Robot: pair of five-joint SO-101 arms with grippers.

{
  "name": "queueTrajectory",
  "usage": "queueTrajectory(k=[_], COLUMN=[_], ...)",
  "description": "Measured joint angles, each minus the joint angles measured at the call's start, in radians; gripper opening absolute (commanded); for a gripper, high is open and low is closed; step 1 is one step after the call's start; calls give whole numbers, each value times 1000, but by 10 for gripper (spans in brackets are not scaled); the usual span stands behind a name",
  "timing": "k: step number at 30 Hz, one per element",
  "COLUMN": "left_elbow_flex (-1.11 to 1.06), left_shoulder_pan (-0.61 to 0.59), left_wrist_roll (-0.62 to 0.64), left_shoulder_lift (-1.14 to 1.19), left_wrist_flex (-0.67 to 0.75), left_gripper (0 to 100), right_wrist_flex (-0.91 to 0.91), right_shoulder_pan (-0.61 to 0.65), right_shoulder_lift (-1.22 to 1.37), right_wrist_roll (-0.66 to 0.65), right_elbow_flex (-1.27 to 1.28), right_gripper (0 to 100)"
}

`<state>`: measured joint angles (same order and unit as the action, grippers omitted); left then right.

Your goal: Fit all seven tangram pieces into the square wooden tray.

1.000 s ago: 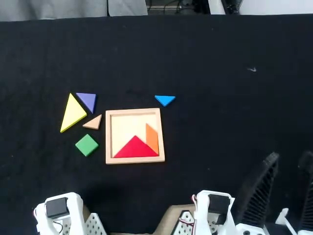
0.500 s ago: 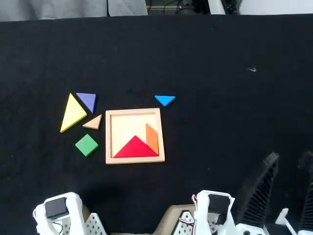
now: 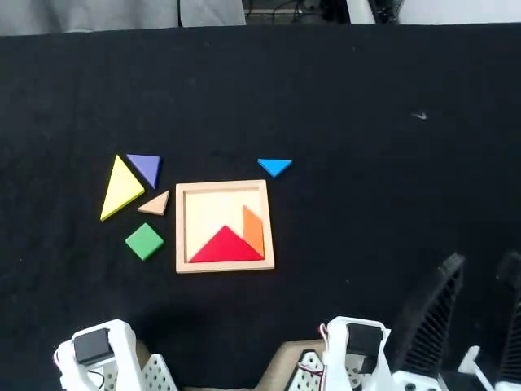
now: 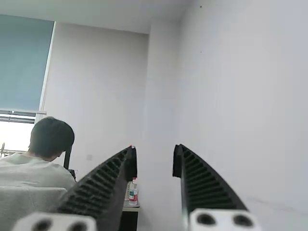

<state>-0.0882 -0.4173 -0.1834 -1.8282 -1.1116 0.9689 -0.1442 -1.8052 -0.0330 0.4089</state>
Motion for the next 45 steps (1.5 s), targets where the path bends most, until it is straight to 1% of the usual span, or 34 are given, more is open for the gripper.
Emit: queueTrajectory(k=[4, 23, 24, 26, 27, 29, 33, 35, 36, 41, 43, 45], left_elbow_flex=[0, -2, -2, -2, -2, -2, -2, -2, -2, -2, -2, -2], left_shoulder_pan=[0, 0, 0, 0, 0, -2, -3, -3, -3, -6, -6, -6], left_wrist_roll=[0, 0, 0, 0, 0, 0, 0, 0, 0, 0, 0, 0], left_shoulder_lift=[0, 0, 0, 0, 0, 0, 0, 0, 0, 0, 0, 0], left_wrist_flex=[-25, -28, -34, -60, -71, -80, -86, -86, -86, -86, -86, -86], left_gripper=[119, 115, 105, 30, 25, 49, 33, 55, 83, 312, 341, 328], right_wrist_flex=[44, 48, 48, 48, 48, 48, 48, 48, 48, 48, 48, 48], right_shoulder_pan=[0, 0, 0, 0, 0, 0, 0, 0, 0, 0, 0, 0], right_shoulder_lift=[0, 0, 0, 0, 0, 0, 0, 0, 0, 0, 0, 0], right_wrist_roll=[0, 0, 0, 0, 0, 0, 0, 0, 0, 0, 0, 0], right_elbow_flex=[0, 0, 0, 0, 0, 0, 0, 0, 0, 12, 25, 29], right_gripper=[141, 141, 140, 139, 139, 139, 138, 138, 138, 138, 138, 138])
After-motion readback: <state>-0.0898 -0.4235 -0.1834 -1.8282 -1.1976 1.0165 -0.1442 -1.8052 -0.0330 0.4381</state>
